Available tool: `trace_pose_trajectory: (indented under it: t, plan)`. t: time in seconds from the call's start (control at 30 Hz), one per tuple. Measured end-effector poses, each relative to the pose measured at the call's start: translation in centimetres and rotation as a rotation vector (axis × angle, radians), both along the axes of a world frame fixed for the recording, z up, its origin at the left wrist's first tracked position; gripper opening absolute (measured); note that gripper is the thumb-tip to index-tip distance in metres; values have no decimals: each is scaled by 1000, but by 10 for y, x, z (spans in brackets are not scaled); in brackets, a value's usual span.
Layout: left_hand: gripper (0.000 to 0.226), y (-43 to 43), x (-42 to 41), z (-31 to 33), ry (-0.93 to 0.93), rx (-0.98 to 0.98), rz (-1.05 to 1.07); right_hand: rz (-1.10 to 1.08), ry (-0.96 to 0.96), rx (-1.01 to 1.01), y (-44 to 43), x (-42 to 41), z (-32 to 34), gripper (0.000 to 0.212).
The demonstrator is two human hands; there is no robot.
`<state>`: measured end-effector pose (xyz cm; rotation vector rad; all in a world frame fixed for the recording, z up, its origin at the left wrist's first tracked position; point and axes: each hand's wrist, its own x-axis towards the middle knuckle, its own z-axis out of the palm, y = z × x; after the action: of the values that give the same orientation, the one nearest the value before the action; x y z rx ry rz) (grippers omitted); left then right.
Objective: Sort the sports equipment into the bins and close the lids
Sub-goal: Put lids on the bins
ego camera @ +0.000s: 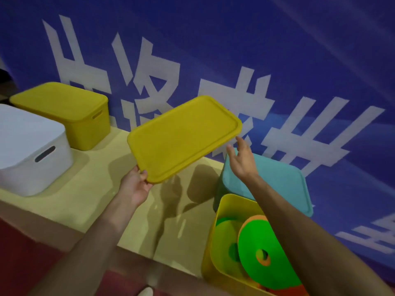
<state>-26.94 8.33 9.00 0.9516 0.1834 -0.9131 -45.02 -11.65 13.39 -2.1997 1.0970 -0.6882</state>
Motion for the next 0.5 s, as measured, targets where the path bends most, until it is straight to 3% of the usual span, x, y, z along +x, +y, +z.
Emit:
trace_pose_trajectory:
  t: [0.13,0.3,0.4,0.5]
  plan:
    - [44,17,-55,3,-66,50,-66,-60,-483,331,17,-50,9,40]
    - [42,24,-110,4,-233,160,-147,-349,-868,402,27,-123,12,37]
    - [39,17,-134,5,-344,221,-209,-603,-853,376,26,-171,9,36]
    - [43,2,-156,3,-444,273,-287,-585,-659,287,34,-220,-5,36]
